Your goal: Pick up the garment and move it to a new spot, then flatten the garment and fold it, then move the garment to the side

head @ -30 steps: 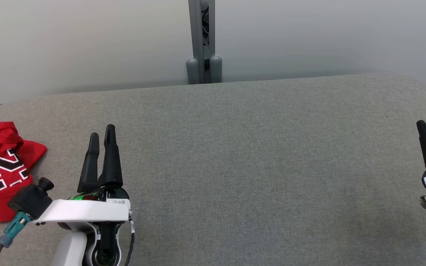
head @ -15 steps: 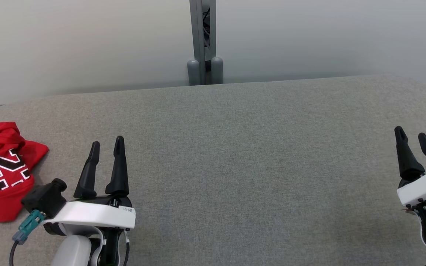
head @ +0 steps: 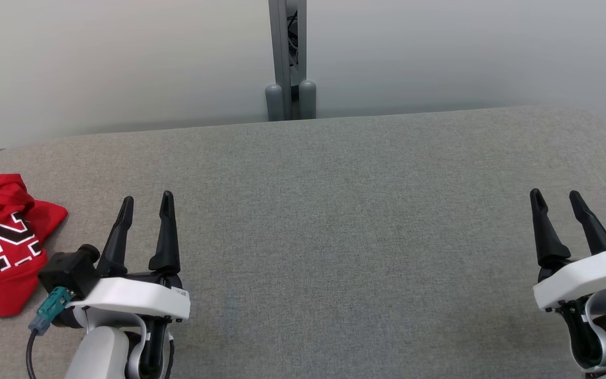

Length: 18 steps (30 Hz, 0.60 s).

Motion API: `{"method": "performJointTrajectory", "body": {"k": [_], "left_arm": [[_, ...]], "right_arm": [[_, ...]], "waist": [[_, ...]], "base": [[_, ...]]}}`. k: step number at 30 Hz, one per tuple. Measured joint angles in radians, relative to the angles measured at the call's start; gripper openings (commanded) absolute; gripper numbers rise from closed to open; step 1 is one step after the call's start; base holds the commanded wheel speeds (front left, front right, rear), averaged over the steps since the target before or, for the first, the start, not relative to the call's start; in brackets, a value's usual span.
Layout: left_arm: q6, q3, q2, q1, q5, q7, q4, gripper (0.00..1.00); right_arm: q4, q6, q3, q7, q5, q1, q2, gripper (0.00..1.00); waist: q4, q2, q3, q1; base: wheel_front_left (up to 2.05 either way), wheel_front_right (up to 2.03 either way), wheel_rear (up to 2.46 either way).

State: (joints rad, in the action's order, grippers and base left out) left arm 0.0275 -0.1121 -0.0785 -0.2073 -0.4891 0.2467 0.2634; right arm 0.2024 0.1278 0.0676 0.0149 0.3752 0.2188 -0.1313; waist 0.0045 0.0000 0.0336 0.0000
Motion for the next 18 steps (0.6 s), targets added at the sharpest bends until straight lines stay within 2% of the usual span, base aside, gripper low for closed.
{"method": "performJointTrajectory", "body": {"k": [18], "left_arm": [[-0.021, 0.01, -0.008, 0.009, 0.159, -0.045, -0.004, 1.0]], "right_arm": [[0.04, 0.0, -0.047, -0.104, -0.138, -0.019, 0.041, 1.0]], "waist": [[0.006, 0.0, 0.003, 0.0]], "base": [[0.0, 0.0, 0.0]]}}
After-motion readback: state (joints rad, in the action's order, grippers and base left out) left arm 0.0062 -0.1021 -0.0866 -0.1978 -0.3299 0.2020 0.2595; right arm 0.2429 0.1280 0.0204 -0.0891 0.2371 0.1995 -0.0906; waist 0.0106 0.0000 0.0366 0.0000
